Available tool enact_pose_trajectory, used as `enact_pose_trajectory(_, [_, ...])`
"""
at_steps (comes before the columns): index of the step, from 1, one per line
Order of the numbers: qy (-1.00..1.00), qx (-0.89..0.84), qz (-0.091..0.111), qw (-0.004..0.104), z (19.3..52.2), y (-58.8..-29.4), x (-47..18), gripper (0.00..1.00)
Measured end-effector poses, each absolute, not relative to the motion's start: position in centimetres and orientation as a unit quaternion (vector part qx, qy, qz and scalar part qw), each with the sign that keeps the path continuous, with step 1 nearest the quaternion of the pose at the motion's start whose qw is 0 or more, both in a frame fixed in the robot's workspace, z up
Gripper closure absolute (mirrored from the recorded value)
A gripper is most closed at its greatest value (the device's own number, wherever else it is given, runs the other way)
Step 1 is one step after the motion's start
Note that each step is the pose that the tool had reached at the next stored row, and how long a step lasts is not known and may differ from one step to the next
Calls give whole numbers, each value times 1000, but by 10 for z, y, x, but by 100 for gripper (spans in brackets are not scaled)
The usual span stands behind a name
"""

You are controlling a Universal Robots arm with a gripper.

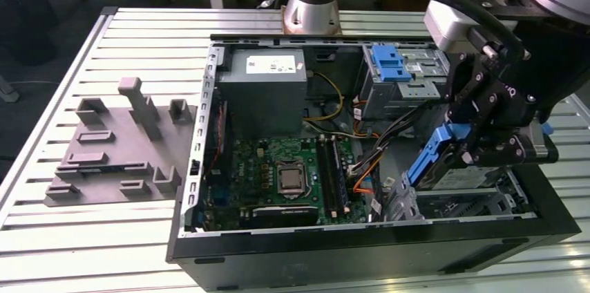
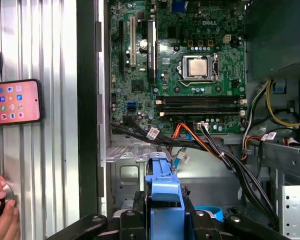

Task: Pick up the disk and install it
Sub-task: 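Insert the disk into the insertion slot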

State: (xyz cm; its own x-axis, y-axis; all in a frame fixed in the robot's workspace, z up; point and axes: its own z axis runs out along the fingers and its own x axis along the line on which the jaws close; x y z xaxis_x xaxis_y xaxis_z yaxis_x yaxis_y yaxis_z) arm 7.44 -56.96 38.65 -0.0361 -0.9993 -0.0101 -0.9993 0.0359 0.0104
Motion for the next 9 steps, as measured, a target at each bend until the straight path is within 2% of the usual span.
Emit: enact_pose_trajectory(9, [720, -694, 7, 0, 378, -570, 74, 64])
